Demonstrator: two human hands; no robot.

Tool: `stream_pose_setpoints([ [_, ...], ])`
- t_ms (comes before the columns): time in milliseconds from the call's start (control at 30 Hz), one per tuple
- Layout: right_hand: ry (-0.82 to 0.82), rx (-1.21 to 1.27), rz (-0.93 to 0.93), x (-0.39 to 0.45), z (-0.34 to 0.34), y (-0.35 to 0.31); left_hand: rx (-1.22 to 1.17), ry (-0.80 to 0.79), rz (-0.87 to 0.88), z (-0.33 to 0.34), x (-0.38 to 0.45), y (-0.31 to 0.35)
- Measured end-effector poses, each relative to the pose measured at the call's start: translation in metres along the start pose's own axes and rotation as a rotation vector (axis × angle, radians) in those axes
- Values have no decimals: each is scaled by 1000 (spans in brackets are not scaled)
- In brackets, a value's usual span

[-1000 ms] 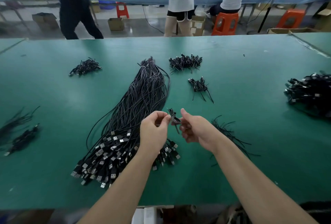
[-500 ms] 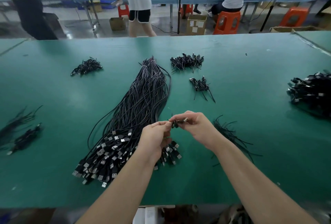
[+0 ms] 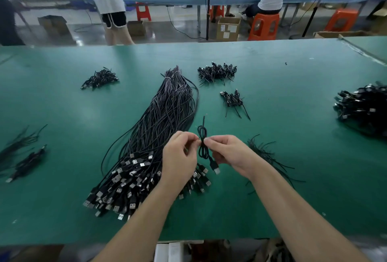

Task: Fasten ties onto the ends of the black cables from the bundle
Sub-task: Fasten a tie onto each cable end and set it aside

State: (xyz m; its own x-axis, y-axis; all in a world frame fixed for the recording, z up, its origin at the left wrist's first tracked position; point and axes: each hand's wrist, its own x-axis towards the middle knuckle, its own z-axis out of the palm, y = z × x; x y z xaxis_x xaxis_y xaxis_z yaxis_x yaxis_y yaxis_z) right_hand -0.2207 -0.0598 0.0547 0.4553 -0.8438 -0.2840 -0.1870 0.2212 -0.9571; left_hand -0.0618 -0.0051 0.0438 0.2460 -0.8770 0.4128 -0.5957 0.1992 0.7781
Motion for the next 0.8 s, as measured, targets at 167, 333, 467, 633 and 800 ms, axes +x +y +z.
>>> stream_pose_setpoints([
  [167, 19, 29, -111, -2, 4, -6, -46, 3, -27, 2, -3, -1],
  [333, 63, 56, -286, -1, 14, -3, -441, -6, -510, 6, 0, 7],
  [467, 67, 66, -371, -1, 15, 1, -803, -54, -811, 6, 5, 13],
  [633, 25, 277, -276, -3, 8, 2, -517, -75, -518, -1, 7, 16],
  [800, -20, 264, 75, -2, 1, -3, -158, -48, -43, -7, 7, 14],
])
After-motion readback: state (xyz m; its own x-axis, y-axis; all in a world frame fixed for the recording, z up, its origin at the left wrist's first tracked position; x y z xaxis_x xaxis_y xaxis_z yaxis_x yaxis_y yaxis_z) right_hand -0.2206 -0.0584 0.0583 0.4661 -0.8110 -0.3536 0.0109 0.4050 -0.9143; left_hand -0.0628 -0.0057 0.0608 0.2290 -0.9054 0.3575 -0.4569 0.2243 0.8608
